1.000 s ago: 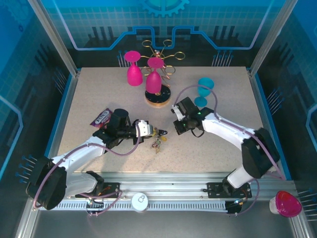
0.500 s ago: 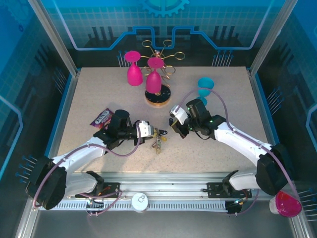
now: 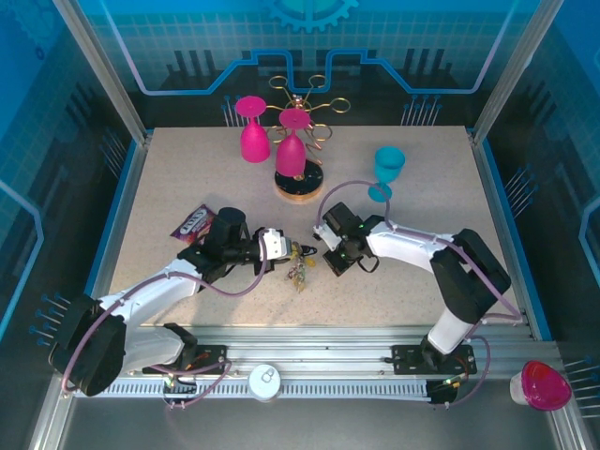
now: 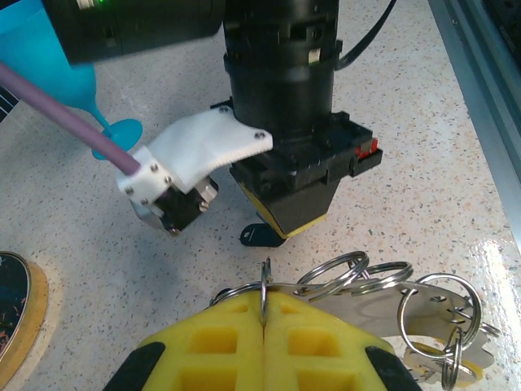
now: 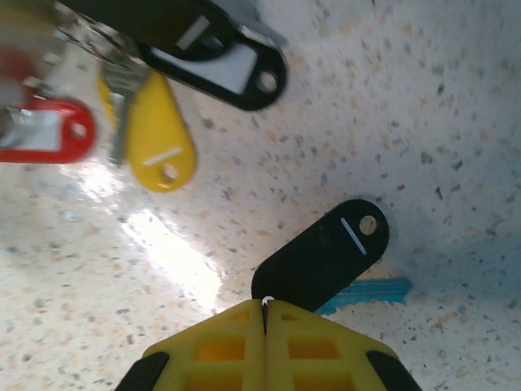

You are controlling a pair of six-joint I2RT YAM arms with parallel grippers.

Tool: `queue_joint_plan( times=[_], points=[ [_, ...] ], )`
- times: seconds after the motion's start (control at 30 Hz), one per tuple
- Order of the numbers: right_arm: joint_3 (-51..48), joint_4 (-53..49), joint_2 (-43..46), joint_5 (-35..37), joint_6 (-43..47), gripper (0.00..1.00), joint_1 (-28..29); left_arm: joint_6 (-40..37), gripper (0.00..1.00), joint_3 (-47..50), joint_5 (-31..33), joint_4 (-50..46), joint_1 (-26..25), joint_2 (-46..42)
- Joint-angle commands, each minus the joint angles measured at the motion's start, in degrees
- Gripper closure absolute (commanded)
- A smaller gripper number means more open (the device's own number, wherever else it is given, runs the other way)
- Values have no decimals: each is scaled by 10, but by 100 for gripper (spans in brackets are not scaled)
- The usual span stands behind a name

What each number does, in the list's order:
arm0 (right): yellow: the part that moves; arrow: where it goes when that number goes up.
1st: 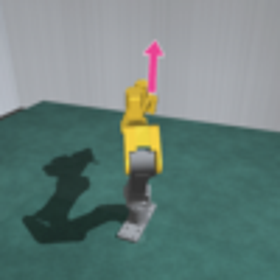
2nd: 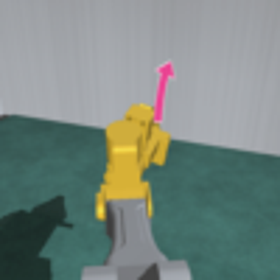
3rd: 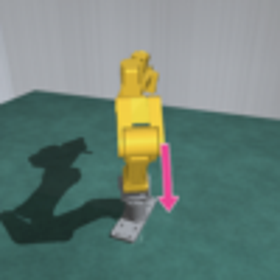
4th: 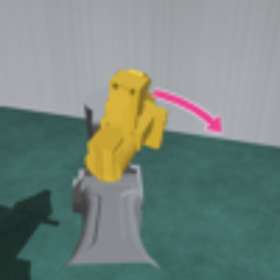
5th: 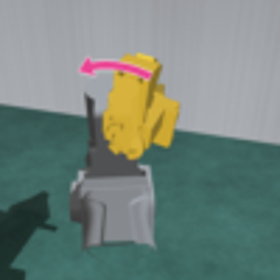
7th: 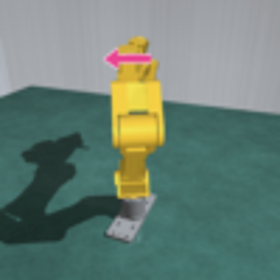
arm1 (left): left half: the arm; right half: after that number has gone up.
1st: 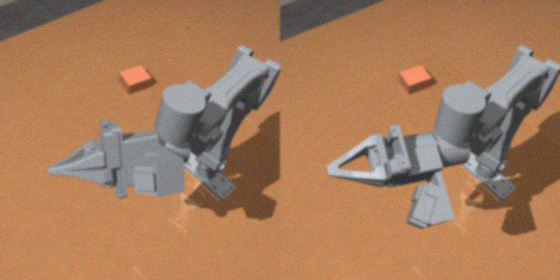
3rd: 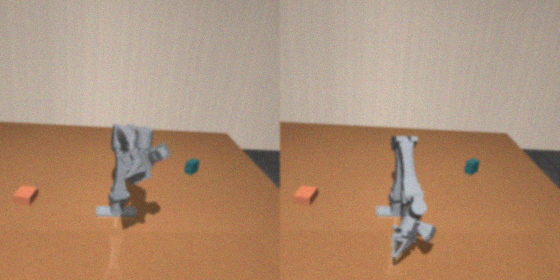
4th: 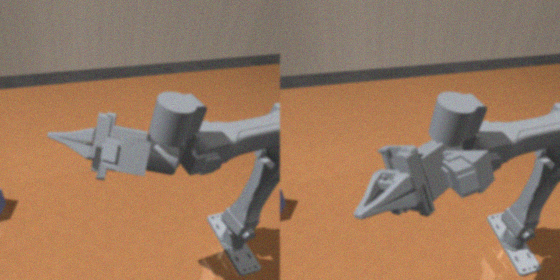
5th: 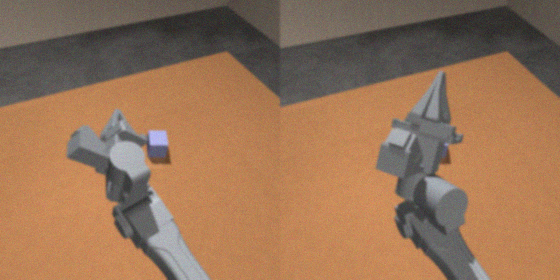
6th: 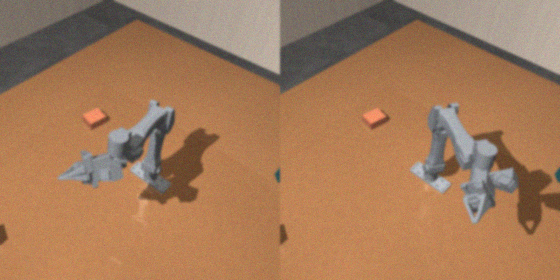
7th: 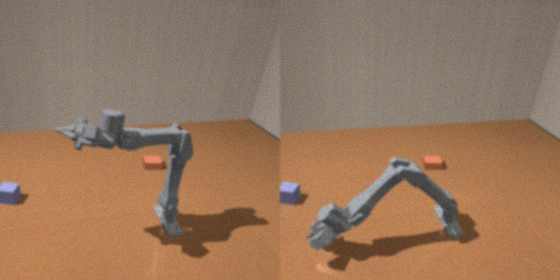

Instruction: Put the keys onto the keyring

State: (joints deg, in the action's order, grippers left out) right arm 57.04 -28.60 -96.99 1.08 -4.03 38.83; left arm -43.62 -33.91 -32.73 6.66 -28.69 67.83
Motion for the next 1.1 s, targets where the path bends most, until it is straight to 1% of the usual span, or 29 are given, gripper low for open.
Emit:
queue_joint_plan(
  times=[0.0,0.07,0.23,0.37,0.5,0.73,0.77,0.9,1.07],
  points=[
    [32,-32,-31,7,-35,100,1,-9,100,2,2,-2,-4,1],
    [37,-37,-40,6,-39,100,1,-9,100,2,1,-2,-4,2],
    [37,-39,-35,7,-47,87,1,-9,100,2,0,-2,-4,4],
    [37,-47,-30,11,-47,84,0,-9,100,2,0,-2,-4,3],
    [37,-53,-29,9,-50,85,0,-9,100,2,0,-2,-4,4],
    [37,-51,-30,7,-49,91,0,-9,100,1,0,-2,-4,4],
    [38,-49,-30,7,-49,91,0,-10,100,1,0,-3,-4,3],
    [44,-47,-34,7,-49,86,0,-10,100,1,1,-3,-4,3],
    [49,-45,-37,6,-49,87,0,-10,100,1,0,-3,-4,3]
  ],
)
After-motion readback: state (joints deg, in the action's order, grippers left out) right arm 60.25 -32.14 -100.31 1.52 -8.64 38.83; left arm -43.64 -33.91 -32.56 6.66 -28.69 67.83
